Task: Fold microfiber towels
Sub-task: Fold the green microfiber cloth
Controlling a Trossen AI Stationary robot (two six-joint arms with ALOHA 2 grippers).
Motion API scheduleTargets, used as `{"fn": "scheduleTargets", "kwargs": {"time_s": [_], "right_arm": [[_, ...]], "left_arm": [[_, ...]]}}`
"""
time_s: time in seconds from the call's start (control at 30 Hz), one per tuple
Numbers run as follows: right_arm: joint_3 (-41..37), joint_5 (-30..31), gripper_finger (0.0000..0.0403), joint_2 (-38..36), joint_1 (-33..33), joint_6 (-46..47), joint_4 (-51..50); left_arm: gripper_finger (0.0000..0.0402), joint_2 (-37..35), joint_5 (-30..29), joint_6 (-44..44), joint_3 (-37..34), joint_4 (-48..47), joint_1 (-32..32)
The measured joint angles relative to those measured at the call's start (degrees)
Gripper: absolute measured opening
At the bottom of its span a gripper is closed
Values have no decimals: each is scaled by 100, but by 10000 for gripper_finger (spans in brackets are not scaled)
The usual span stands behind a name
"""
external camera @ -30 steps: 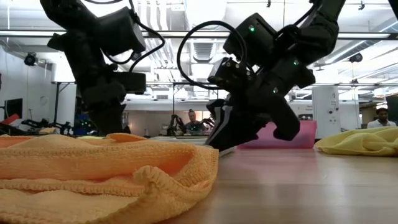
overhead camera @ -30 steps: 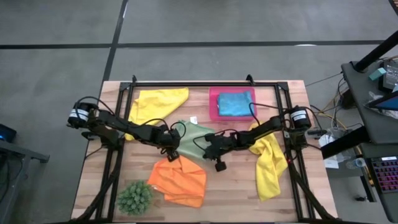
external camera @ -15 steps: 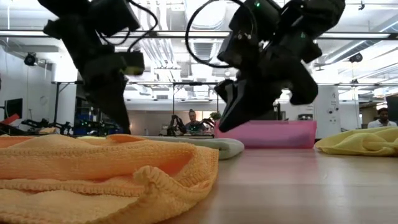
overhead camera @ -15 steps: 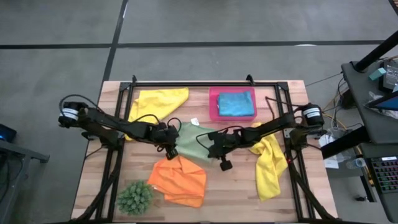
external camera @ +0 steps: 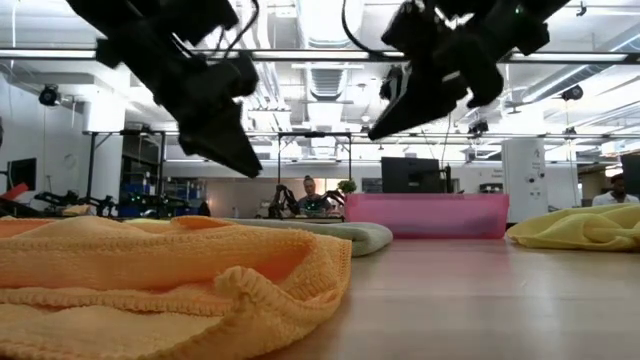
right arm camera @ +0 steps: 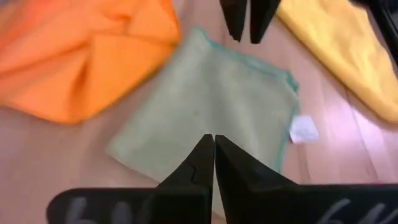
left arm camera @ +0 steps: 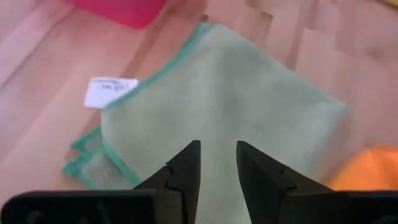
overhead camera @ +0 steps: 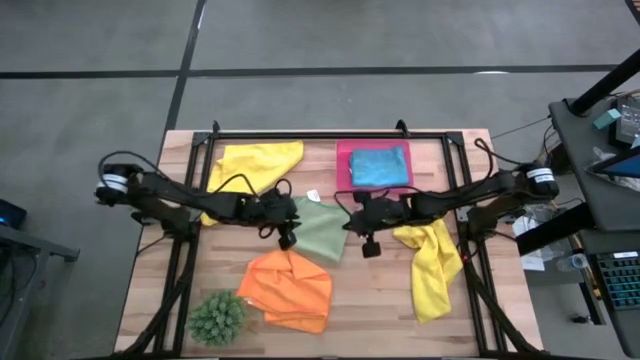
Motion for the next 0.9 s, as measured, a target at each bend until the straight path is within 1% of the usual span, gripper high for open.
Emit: {"fn": "scheduleTargets", "kwargs": {"time_s": [0.17,0.3,0.43,0.6,0.7,0.77,0.9], "right_arm": [[-81,-4,8,277,-234,-22,32],[-98,1,8,581,-414,-74,22],[-98,-8,8,645,-511,-175,29],[-98,-34,8,636,-531,-174,25],[-98,-52,9,634,-527,-168,19],[-98,-55,8,634,-524,-141,23],[-98,-57,9,634,-524,-131,21]], "left_arm": [[88,504,-11,-7,133,100,525],[88,700,-13,-919,184,20,929],[88,700,-39,-1414,191,-115,1239],[88,798,-191,-1716,193,-97,1298],[94,926,-36,-1941,193,-95,1277],[106,945,164,-2049,193,-95,1253],[145,947,153,-2093,193,-83,1239]]}}
